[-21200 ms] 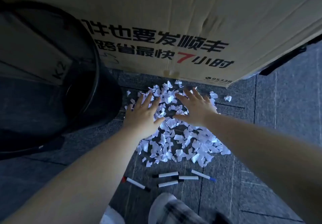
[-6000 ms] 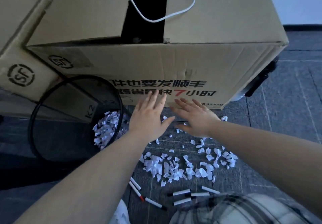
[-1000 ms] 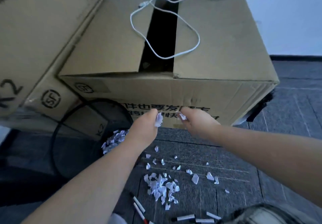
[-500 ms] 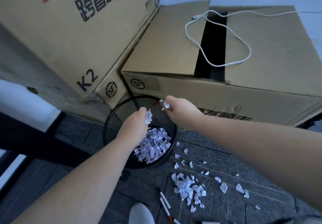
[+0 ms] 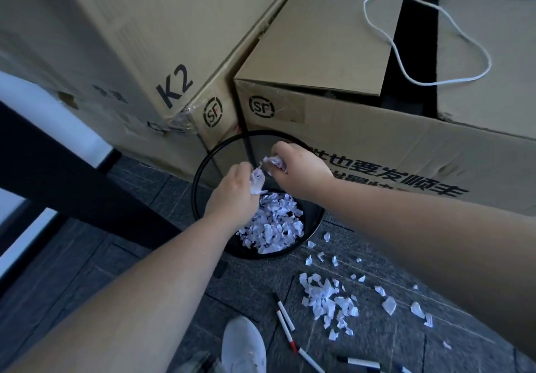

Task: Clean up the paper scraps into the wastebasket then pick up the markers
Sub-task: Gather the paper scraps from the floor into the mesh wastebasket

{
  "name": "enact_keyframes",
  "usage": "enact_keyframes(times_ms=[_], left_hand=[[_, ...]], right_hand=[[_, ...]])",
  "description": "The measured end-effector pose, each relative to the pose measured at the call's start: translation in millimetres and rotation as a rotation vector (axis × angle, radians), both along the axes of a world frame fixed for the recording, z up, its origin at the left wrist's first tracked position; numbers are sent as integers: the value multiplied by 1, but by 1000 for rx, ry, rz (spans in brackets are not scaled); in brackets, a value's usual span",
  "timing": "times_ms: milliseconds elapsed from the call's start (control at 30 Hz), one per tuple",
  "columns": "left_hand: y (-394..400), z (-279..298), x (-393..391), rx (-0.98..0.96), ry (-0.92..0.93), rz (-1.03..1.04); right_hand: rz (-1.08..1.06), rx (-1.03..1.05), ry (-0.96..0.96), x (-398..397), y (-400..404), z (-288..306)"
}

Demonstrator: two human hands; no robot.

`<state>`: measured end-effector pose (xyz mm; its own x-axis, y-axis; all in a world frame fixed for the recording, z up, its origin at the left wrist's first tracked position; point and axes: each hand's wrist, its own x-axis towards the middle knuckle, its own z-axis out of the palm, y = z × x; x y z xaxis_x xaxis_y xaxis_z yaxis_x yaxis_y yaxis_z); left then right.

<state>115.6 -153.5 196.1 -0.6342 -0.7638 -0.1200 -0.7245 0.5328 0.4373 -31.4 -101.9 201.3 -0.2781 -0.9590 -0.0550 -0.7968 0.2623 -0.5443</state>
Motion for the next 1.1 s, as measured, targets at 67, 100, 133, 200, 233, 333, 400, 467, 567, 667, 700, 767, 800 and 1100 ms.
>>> enact_keyframes(times_ms=[67,100,133,200,233,333,400,467,567,667,700,767,800,1100], left_hand=[[-4,-3,4,32,-118,-39],[-6,-4,5,37,-172,-51],[-7,-5,6,35,-222,-62],[-8,-6,8,17,-310,-74],[-7,-6,9,8,-343,-79],[-4,-3,7,17,-400,-89],[-3,-1,7,8,-417,-94],[-1,1,6,-6,-426,-98],[0,6,4,-22,-452,-110],[2,14,0,-46,-454,-120],[4,17,-2,-60,-451,-125],[11,23,-8,-86,-438,-145],[14,26,-12,-99,-427,-158],[59,38,-79,-249,-372,-398]], right_hand=[[40,37,10,-3,-1,-3],[63,51,31,-5,0,-5],[83,58,53,-6,1,-6],[117,74,83,-8,5,-7],[131,88,90,-9,7,-7],[189,115,149,-9,14,-9],[233,131,216,-10,18,-11],[261,158,266,-12,21,-13],[281,174,307,-16,27,-13],[277,163,333,-23,38,-7],[278,163,340,-26,43,-5],[282,167,351,-34,55,0],[281,166,360,-39,62,1],[224,286,362,-92,145,-2]])
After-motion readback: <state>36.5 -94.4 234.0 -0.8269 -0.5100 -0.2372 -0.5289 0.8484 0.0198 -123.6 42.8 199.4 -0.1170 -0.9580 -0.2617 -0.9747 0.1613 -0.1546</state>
